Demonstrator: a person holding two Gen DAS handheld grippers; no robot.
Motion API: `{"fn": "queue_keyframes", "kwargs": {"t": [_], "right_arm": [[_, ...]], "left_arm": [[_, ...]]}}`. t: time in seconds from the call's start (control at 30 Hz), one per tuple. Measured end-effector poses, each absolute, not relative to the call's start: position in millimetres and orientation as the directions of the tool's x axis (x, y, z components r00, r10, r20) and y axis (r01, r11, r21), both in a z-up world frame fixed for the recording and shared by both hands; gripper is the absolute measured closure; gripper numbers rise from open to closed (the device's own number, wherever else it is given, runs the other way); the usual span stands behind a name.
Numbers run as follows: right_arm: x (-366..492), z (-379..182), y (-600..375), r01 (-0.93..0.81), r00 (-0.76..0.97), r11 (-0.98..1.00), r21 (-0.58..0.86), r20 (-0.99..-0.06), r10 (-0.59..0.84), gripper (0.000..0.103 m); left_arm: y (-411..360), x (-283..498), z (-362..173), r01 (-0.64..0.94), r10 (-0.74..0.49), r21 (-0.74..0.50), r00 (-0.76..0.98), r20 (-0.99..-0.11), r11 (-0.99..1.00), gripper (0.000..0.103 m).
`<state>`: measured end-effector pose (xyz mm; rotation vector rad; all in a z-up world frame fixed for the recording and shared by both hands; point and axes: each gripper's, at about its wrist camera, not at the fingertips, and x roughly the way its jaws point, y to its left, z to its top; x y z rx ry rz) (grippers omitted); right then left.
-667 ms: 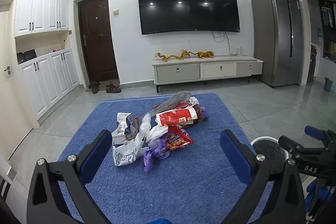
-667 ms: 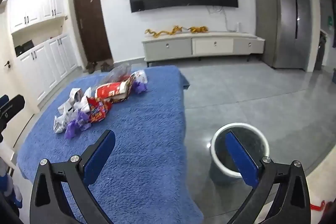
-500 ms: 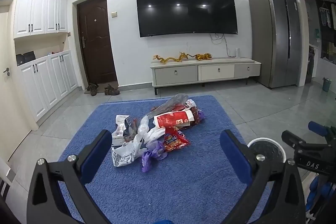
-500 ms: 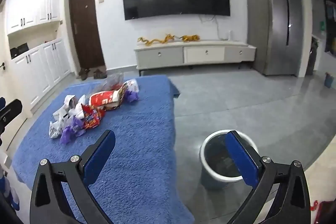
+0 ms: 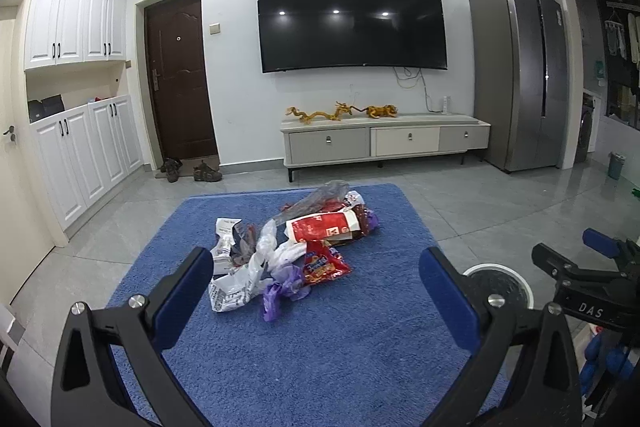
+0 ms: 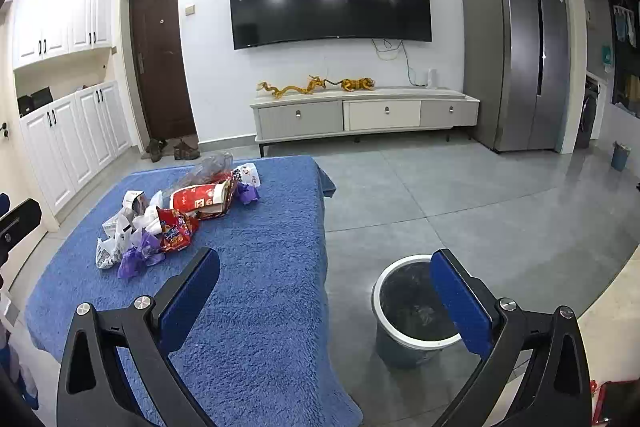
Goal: Collect trash
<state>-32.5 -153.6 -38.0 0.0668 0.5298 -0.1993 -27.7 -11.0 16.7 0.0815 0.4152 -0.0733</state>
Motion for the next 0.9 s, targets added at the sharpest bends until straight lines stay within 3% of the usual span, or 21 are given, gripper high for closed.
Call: {"fn": "queue_keyframes", "kwargs": {"t": [0.33,0.9], "right_arm": [[-43.2,-34.1,-160.7,0.231,0.842,0.973,-0.004,-0.500,-0.202,0.000],[-42.8,-31.4,-167.8,0.211,0.860,0.977,0.031,-0.481,-0.170,0.000]], "left_arm": [[-22.2,-31.9,15.1,0.137,-0.099,0.064,0.906,-0.411,0.989,0.000],[-11.5,-26.9,17.0,0.082,-0.051,0.066,0.924,-0.379,0.994,0.000]]}}
